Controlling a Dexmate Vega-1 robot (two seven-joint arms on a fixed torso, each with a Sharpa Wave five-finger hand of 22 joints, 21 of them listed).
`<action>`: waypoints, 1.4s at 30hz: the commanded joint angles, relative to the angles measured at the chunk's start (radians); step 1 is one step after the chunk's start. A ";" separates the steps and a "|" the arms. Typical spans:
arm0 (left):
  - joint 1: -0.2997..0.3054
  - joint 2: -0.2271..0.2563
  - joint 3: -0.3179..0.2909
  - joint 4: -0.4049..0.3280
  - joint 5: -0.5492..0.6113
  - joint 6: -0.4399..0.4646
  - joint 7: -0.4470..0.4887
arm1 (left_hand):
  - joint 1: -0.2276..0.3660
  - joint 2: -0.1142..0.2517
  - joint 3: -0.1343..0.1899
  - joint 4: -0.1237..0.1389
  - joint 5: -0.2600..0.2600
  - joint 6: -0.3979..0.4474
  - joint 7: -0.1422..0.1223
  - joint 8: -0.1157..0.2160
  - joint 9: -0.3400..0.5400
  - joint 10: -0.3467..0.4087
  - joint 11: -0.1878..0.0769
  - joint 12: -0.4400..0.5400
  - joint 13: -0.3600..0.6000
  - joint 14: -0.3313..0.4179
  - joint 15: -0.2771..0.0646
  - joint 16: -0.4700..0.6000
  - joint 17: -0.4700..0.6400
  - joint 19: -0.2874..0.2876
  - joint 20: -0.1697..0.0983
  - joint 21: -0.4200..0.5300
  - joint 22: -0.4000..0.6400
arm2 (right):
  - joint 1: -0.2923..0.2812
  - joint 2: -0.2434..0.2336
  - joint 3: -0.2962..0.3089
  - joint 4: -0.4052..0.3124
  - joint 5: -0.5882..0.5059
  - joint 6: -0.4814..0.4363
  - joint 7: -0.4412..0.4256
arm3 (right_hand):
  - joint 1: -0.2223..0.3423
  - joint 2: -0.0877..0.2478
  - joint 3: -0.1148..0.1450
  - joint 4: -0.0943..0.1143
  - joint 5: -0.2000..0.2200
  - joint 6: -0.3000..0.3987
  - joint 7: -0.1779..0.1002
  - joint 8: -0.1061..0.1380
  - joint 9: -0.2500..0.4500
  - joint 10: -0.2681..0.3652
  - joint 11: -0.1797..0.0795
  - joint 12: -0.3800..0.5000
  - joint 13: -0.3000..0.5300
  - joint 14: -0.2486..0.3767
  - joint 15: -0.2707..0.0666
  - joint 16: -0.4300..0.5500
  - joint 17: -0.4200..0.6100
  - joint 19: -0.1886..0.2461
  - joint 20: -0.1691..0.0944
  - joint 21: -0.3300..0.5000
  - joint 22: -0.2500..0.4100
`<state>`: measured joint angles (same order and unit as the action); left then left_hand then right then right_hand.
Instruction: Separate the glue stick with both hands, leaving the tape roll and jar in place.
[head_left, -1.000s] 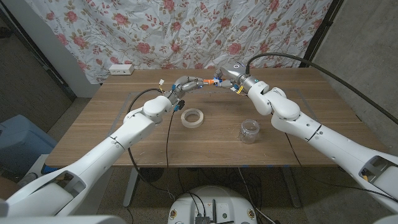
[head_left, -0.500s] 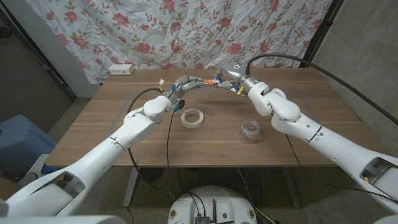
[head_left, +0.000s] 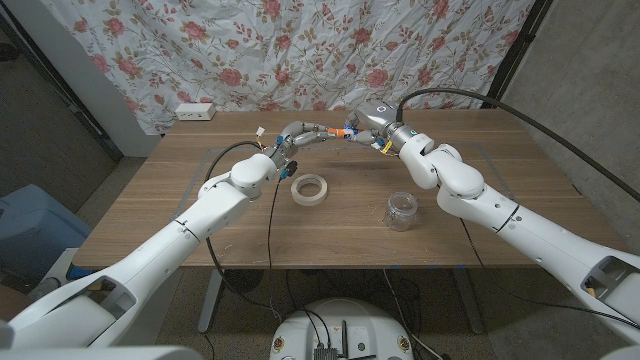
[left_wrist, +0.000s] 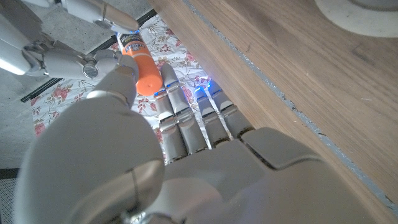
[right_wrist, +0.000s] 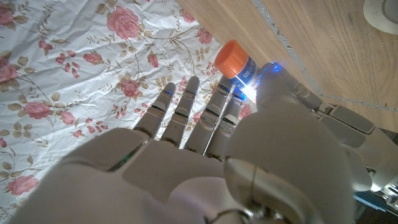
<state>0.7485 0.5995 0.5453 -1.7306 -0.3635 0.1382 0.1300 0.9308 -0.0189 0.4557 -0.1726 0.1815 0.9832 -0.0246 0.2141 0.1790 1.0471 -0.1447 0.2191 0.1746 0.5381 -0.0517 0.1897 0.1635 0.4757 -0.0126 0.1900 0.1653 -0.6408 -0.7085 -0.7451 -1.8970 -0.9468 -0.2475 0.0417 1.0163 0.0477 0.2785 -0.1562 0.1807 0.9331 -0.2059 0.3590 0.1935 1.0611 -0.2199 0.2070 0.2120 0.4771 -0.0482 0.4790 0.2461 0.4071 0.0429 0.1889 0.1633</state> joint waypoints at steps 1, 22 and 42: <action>-0.001 0.002 0.003 -0.002 -0.002 -0.002 -0.013 | -0.001 0.029 0.007 0.008 0.003 0.039 0.028 -0.003 0.006 0.031 -0.026 -0.010 0.006 0.013 -0.034 -0.002 0.000 0.003 0.005 -0.001 0.003 | -0.010 -0.003 0.004 -0.009 -0.007 -0.009 0.002 | 0.010 0.012 -0.004 -0.001 0.004 0.034 -0.020 0.007 0.006 0.009 0.001 0.003 0.003 0.000 -0.125 0.003 0.003 0.000 -0.002 -0.002 0.003; -0.008 0.003 0.006 -0.002 -0.003 0.007 -0.022 | -0.003 0.050 0.005 0.009 0.000 0.057 0.027 -0.007 0.008 0.049 -0.025 -0.013 0.006 0.011 -0.036 -0.008 -0.002 0.001 0.001 -0.002 0.003 | -0.018 -0.004 0.010 -0.004 -0.003 -0.014 -0.005 | 0.014 0.013 -0.004 -0.001 0.003 0.043 -0.020 0.007 0.006 0.011 0.001 0.003 0.003 0.001 -0.124 0.004 0.004 0.001 -0.003 -0.002 0.003; -0.015 0.005 0.006 -0.002 -0.005 0.020 -0.024 | -0.002 0.056 0.000 0.005 -0.002 0.064 0.024 -0.013 0.009 0.056 -0.027 -0.018 0.006 0.010 -0.037 -0.010 -0.002 -0.002 -0.002 -0.002 0.002 | -0.002 0.000 0.004 0.029 0.010 -0.007 -0.013 | 0.017 0.015 -0.003 -0.002 0.003 0.051 -0.020 0.006 0.007 0.014 0.001 0.003 0.004 0.006 -0.125 0.005 0.005 0.001 -0.004 -0.002 0.003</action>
<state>0.7388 0.6034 0.5510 -1.7346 -0.3668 0.1527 0.1088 0.9270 0.0269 0.4586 -0.1697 0.1735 0.9839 -0.0254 0.1963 0.1795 1.0648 -0.1447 0.2032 0.1790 0.5378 -0.0517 0.1811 0.1582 0.4756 -0.0126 0.1899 0.1652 -0.6517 -0.7110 -0.7362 -1.8840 -0.9425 -0.2573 0.0326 1.0165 0.0478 0.2772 -0.1574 0.1778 0.9419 -0.1971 0.3615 0.1937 1.0646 -0.2160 0.2068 0.2118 0.4771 -0.0482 0.4790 0.2487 0.4071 0.0429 0.1889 0.1633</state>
